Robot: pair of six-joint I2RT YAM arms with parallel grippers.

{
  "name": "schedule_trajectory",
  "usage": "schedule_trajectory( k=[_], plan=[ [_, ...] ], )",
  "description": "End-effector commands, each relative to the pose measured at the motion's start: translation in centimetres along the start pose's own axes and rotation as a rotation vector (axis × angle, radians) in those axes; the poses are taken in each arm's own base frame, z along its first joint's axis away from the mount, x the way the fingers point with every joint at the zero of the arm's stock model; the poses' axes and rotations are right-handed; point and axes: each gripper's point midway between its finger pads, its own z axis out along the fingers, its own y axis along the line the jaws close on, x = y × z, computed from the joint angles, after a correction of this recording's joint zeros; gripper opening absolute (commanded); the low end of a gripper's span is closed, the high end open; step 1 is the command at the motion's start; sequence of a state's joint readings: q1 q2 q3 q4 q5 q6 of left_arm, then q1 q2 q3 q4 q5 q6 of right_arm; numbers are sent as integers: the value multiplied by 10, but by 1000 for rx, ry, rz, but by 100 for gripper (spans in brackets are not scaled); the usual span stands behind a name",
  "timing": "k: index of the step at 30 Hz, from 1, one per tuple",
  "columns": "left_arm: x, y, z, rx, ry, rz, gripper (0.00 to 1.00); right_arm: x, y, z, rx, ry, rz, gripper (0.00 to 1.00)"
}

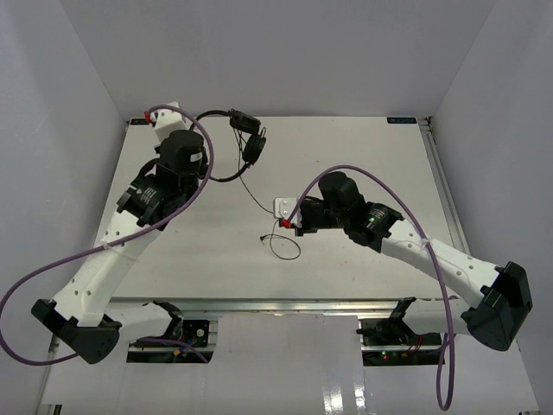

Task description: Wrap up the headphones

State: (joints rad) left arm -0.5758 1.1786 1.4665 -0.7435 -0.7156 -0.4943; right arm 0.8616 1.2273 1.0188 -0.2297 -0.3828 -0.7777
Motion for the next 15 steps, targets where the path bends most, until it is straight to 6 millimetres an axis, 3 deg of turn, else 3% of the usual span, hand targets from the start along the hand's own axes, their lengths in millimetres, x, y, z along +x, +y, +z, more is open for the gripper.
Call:
schedule_trajectory(
  k=[1, 9, 13, 15],
  plan=[
    [22, -2, 20, -18, 21, 25, 0, -17, -42, -23, 140, 72, -183, 8],
    [95, 3, 31, 41, 154, 113, 0, -26, -84, -44, 322, 136, -252, 8],
    [129, 2, 26, 121, 237, 151, 0, -28, -97, -46, 359, 144, -246, 8],
    [136, 0, 21, 165, 252, 165, 0, -27, -99, -45, 359, 144, -239, 8]
  ],
)
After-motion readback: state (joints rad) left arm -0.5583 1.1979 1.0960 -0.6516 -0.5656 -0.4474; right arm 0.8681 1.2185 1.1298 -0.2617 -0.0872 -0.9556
